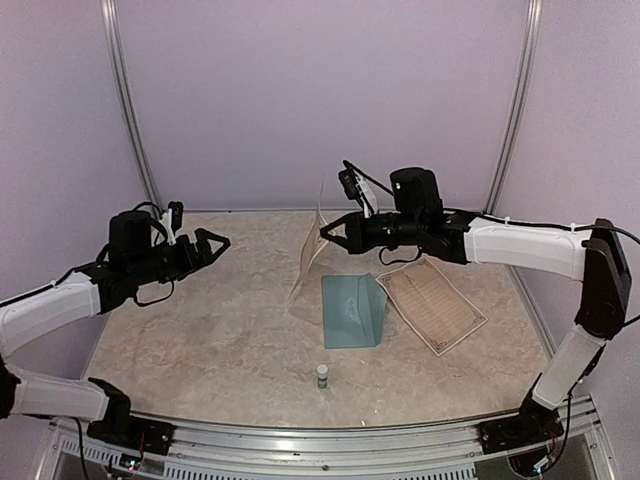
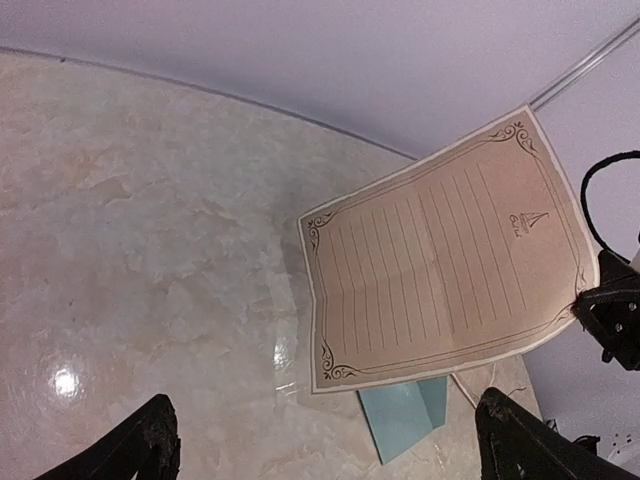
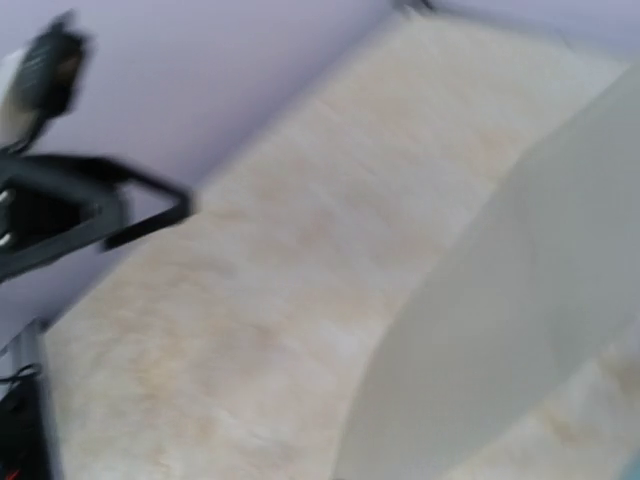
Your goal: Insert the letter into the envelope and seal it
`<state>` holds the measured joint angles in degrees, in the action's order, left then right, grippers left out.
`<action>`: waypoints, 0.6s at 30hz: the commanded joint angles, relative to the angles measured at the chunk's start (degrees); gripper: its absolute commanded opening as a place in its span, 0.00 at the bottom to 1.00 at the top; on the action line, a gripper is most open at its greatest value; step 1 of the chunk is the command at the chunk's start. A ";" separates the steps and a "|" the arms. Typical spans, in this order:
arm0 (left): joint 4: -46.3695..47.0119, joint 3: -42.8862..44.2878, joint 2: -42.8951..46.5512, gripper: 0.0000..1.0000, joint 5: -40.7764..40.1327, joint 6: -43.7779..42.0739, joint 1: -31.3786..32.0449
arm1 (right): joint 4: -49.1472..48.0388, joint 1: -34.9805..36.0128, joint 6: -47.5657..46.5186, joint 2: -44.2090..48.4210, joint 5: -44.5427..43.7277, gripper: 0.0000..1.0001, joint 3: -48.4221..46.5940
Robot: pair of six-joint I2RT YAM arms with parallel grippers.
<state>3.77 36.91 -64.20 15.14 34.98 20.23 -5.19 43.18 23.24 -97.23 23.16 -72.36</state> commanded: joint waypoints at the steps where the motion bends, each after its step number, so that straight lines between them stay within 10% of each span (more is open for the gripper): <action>1: -3.59 7.31 1.07 0.99 10.03 -7.41 -0.25 | 8.68 0.68 -9.58 5.25 8.71 0.00 -2.82; 18: 1.78 15.26 -2.87 0.99 23.32 -14.05 8.82 | 16.89 0.73 -20.23 19.88 34.22 0.00 -7.34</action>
<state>4.34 49.12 -66.04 33.56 24.25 27.88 6.35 43.35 7.05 -79.42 50.41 -78.13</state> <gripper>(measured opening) 0.989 0.003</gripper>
